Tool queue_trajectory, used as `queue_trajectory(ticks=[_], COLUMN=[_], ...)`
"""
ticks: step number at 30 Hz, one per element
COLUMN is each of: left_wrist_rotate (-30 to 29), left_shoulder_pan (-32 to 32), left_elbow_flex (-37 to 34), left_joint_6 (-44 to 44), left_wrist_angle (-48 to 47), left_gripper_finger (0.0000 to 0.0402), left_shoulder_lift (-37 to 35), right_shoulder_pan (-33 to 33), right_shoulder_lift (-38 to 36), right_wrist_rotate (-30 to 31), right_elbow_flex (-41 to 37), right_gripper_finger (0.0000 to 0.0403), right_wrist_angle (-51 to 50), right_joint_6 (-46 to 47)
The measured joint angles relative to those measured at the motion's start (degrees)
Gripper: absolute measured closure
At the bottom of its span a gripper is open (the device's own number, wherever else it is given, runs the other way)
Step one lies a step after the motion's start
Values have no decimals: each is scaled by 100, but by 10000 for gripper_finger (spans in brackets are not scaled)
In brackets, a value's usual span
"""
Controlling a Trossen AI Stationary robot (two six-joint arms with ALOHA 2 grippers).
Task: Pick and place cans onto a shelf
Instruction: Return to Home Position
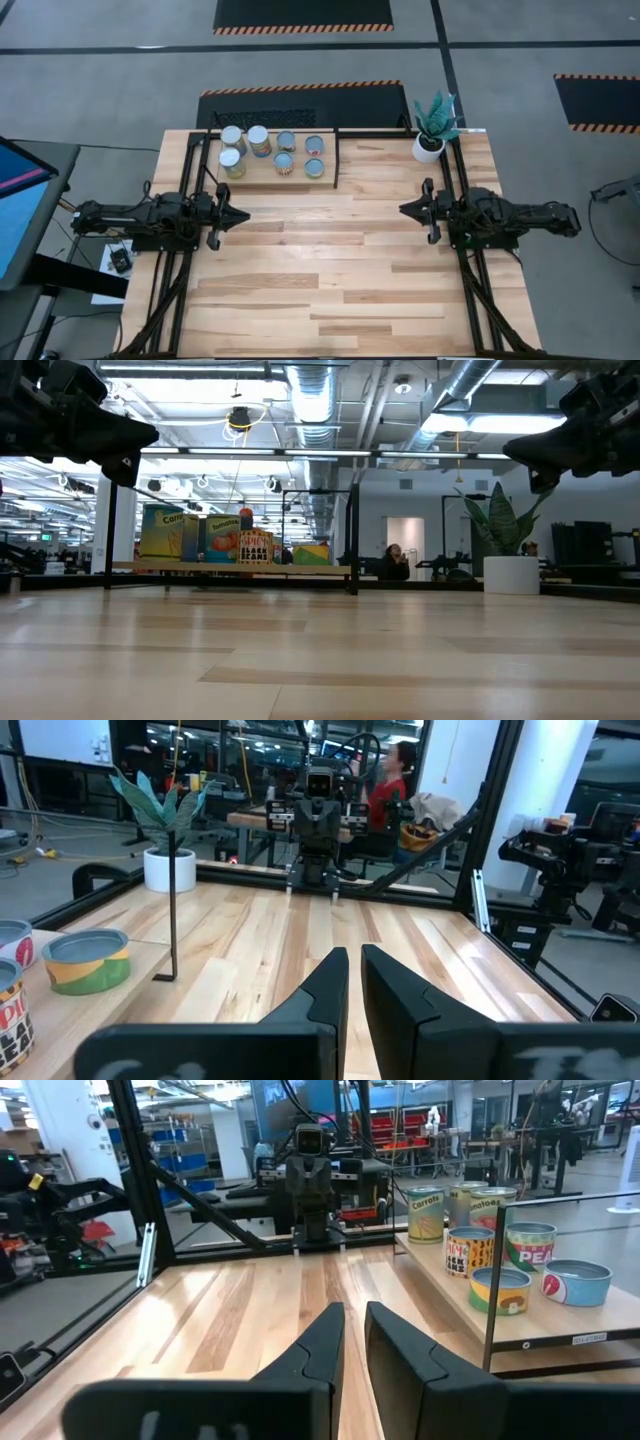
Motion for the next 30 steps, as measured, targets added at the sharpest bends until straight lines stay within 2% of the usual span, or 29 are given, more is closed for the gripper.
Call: queue_trajectory(ticks=[21,24,30], left_wrist_rotate=[1,4,41], left_shoulder_pan=[-1,-2,-4], left_elbow_flex=[0,0,0], left_joint_6=[16,-194,554], left_wrist_angle=[1,0,2], left_gripper_finger=[379,379,379], left_shoulder_lift=[-1,1,305], right_shoulder_pan=[0,0,0], right_shoulder_lift=[0,0,0], right_wrist_rotate=[0,0,0], right_elbow_flex=[0,0,0], right_gripper_finger=[333,333,333], right_wrist_angle=[17,17,19], right_joint_6=[4,6,6])
